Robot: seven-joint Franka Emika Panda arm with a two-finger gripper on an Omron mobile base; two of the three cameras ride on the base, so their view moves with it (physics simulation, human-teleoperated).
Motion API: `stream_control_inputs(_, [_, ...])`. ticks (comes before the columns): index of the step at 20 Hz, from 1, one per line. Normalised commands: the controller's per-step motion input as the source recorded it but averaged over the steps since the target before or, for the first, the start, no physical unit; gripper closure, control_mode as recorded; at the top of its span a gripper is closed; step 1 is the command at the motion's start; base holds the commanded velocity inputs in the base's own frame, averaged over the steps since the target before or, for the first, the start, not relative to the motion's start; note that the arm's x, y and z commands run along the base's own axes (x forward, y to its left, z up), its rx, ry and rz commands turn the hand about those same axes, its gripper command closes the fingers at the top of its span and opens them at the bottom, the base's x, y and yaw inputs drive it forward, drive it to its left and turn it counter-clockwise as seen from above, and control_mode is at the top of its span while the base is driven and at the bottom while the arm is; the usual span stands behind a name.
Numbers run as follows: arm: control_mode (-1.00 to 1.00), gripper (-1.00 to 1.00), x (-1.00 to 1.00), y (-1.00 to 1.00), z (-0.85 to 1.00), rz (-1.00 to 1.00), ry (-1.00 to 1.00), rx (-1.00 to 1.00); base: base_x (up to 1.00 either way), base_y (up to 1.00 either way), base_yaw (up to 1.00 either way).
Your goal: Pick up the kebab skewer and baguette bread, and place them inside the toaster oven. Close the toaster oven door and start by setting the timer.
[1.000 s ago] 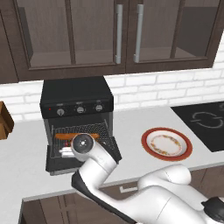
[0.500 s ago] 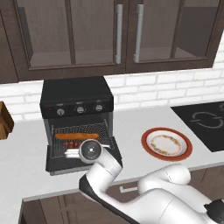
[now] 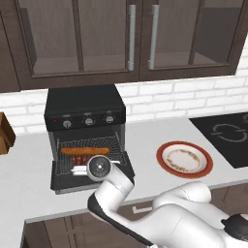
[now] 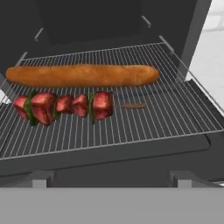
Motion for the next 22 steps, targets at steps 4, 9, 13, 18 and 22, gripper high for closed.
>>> stream_control_inputs(4, [-1.00, -1.00, 0.01, 0.20, -0.25, 0.00, 0.00, -0.08, 0.00, 0.00, 0.00])
stream_control_inputs(9, [-1.00, -1.00, 0.10, 0.20, -0.01, 0.03, -0.04, -0.02, 0.00, 0.00, 0.00])
stream_control_inputs(13, [-1.00, -1.00, 0.09, 0.06, 0.00, 0.07, -0.04, 0.00, 0.00, 0.00, 0.00])
stream_control_inputs(18, [-1.00, -1.00, 0.20, 0.00, 0.00, 0.09, -0.01, 0.00, 0.00, 0.00, 0.00])
stream_control_inputs(22, [-1.00, -1.00, 0.18, -0.08, 0.00, 0.12, 0.00, 0.01, 0.00, 0.00, 0.00])
